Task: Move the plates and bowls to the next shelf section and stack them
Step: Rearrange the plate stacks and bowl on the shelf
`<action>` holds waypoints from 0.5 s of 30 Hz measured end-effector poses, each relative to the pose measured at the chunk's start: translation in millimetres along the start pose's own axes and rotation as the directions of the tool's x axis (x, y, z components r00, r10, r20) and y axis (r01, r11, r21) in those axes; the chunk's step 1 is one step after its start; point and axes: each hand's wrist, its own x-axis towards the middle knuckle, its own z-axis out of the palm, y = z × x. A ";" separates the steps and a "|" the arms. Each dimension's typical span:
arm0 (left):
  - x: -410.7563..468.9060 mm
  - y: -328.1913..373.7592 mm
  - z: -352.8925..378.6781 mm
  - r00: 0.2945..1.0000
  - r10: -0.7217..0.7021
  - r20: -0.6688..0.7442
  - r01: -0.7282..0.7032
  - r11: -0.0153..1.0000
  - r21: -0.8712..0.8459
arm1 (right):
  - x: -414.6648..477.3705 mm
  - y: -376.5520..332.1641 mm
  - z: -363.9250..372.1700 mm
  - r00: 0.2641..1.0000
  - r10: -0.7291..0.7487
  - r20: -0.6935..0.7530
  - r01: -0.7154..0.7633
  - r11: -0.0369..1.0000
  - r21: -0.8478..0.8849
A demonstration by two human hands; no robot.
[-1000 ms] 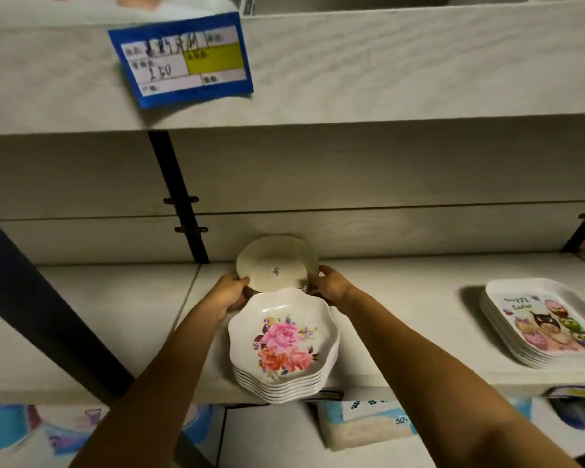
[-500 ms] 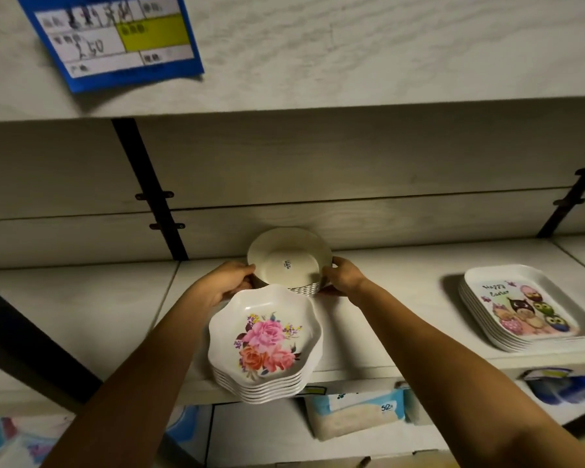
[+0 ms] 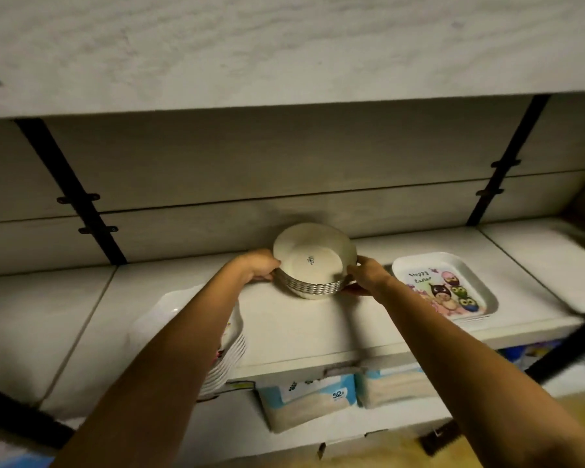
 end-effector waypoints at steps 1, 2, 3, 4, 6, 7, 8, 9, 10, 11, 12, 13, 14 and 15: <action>-3.7 3.4 6.0 1.000 -0.016 -0.010 0.016 1.000 0.017 | -3.1 1.8 -7.0 1.000 0.005 0.009 -0.005 1.000 -0.025; -7.9 6.0 11.9 0.999 -0.030 -0.023 0.030 0.999 0.026 | -4.4 4.9 -12.9 1.000 0.008 0.016 -0.008 0.999 -0.051; -12.0 7.7 17.0 0.999 -0.042 -0.030 0.042 0.999 0.023 | -6.1 8.1 -17.9 1.000 0.010 0.022 -0.008 0.998 -0.070; -16.0 8.3 21.6 0.998 -0.056 -0.032 0.057 0.998 0.018 | -7.9 11.3 -21.9 0.999 0.018 0.028 -0.015 0.996 -0.085; -27.0 8.2 29.3 0.995 -0.091 -0.050 0.091 0.996 0.006 | -14.7 16.0 -27.6 0.999 0.026 0.040 -0.021 0.993 -0.120; -32.9 7.3 33.2 0.993 -0.106 -0.059 0.105 0.994 -0.004 | -17.0 18.7 -29.9 0.999 0.013 0.049 -0.006 0.988 -0.155; -39.6 6.9 36.6 0.991 -0.121 -0.064 0.120 0.993 -0.009 | -17.0 22.7 -32.1 0.998 0.000 0.058 0.012 0.980 -0.197; -45.3 5.9 40.3 0.989 -0.133 -0.070 0.132 0.991 -0.019 | -17.9 26.9 -34.3 0.998 -0.011 0.065 0.026 0.973 -0.229; -52.3 5.5 43.6 0.987 -0.144 -0.076 0.143 0.990 -0.019 | -18.9 30.8 -36.4 0.997 -0.016 0.072 0.034 0.968 -0.248; -58.1 4.3 47.1 0.986 -0.150 -0.076 0.148 0.989 -0.020 | -21.7 33.9 -38.3 0.996 -0.016 0.083 0.037 0.966 -0.257; -65.7 3.6 50.1 0.985 -0.158 -0.073 0.157 0.988 -0.016 | -26.3 35.9 -39.6 0.996 -0.008 0.091 0.032 0.965 -0.261; -70.8 1.7 53.1 0.983 -0.168 -0.073 0.167 0.986 -0.013 | -33.3 36.5 -40.9 0.996 0.002 0.095 0.022 0.966 -0.256; -75.7 -0.1 55.8 0.981 -0.180 -0.072 0.180 0.984 -0.005 | -37.9 38.3 -41.8 0.995 0.013 0.098 0.012 0.968 -0.250; -79.3 -1.8 58.4 0.981 -0.184 -0.070 0.184 0.983 -0.004 | -42.3 39.9 -42.6 0.995 0.019 0.102 0.007 0.969 -0.249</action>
